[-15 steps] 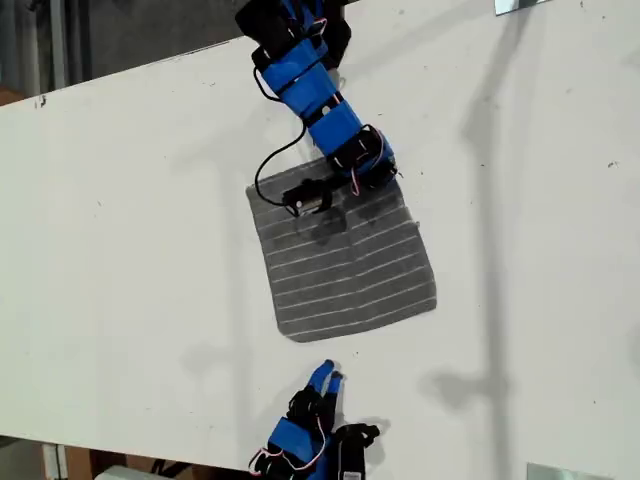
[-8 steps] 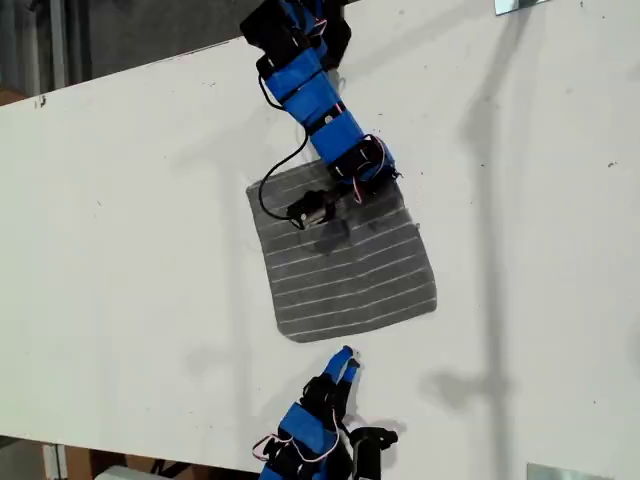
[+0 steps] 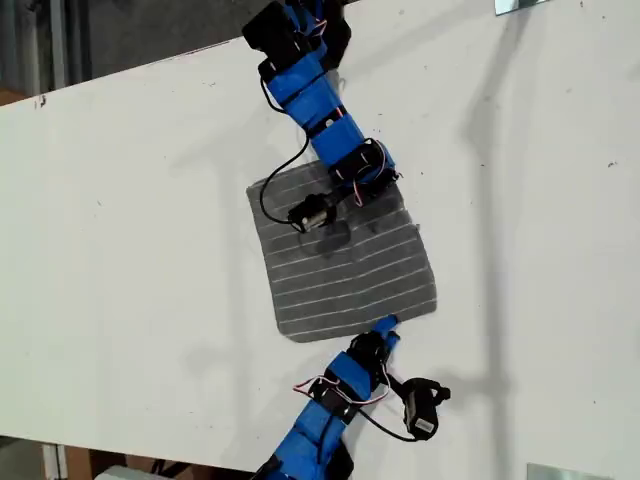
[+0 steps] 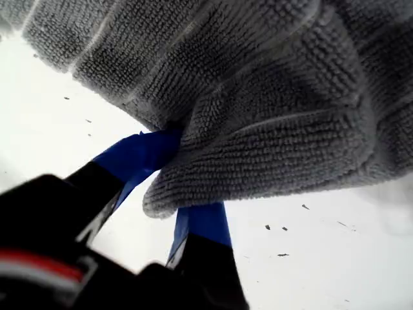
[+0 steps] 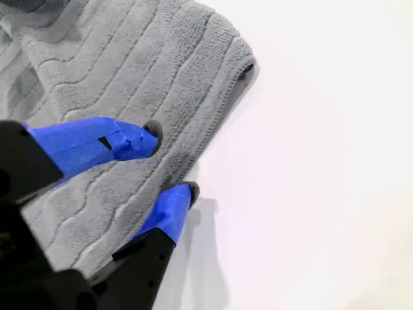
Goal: Grasp corners of a square towel and fold twice.
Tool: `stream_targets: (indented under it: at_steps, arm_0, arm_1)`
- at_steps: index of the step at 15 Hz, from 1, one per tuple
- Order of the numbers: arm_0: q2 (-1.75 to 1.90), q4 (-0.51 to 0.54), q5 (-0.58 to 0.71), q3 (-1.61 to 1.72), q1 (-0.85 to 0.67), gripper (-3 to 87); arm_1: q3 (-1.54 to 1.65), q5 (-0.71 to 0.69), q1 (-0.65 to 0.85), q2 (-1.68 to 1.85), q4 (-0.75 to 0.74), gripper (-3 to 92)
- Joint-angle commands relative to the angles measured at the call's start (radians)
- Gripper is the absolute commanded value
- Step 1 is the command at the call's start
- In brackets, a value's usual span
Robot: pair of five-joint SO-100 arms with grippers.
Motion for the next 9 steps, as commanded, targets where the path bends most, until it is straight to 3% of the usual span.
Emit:
stream_targets:
  at_steps: [1,4,9]
  arm_0:
    - [-0.097,-0.032,-0.008,-0.155,0.028,15.6]
    - [-0.241,-0.009,-0.011,-0.337,0.058,15.8]
    - [-0.445,0.129,0.054,-0.690,0.091,17.6]
  arm_1:
    - [-0.057,-0.008,0.008,0.008,0.003,-0.2]
    - [-0.061,-0.009,0.005,0.009,0.009,-0.2]
    - [-0.069,-0.018,-0.002,0.008,0.005,-0.2]
